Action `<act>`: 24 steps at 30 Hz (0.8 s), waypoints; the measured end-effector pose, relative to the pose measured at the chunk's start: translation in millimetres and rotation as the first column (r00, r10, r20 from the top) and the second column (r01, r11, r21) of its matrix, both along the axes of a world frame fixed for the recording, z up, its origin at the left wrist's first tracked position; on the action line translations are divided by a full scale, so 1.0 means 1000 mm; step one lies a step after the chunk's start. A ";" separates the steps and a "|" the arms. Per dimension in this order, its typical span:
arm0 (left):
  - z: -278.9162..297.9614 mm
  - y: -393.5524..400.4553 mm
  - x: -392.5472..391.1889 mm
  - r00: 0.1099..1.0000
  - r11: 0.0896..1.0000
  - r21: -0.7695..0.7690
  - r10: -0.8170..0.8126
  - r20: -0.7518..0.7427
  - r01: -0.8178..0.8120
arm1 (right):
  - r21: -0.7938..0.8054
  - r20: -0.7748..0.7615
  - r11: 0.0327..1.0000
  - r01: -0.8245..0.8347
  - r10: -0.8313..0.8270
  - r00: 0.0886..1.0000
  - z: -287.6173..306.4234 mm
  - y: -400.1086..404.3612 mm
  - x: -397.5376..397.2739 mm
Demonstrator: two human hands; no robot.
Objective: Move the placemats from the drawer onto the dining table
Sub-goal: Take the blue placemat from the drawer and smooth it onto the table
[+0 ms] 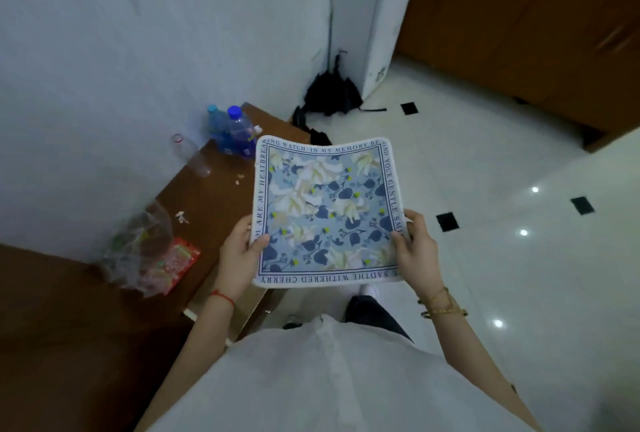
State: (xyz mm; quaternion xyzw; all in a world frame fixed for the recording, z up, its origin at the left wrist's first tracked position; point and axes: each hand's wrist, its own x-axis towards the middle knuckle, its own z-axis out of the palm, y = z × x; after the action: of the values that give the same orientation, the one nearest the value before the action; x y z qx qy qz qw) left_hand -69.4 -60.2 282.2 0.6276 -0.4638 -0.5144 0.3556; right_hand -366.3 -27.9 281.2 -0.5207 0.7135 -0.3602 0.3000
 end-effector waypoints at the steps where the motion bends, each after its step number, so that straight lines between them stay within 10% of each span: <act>1: 0.002 -0.007 -0.014 0.999 0.999 -0.009 -0.046 -0.004 0.046 | -0.006 -0.006 0.999 0.042 -0.042 0.999 0.001 0.008 -0.012; 24: 0.007 -0.031 -0.501 0.680 0.681 -0.083 -0.732 -0.039 0.728 | -0.025 -0.083 0.665 0.747 -0.746 0.661 0.011 0.191 -0.370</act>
State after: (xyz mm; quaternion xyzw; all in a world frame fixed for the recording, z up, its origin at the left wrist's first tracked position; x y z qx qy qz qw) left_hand -570.4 -91.2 289.6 0.3616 -0.6783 -0.6204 0.1559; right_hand -736.6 163.0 291.9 -0.1962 0.8783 -0.4248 0.0983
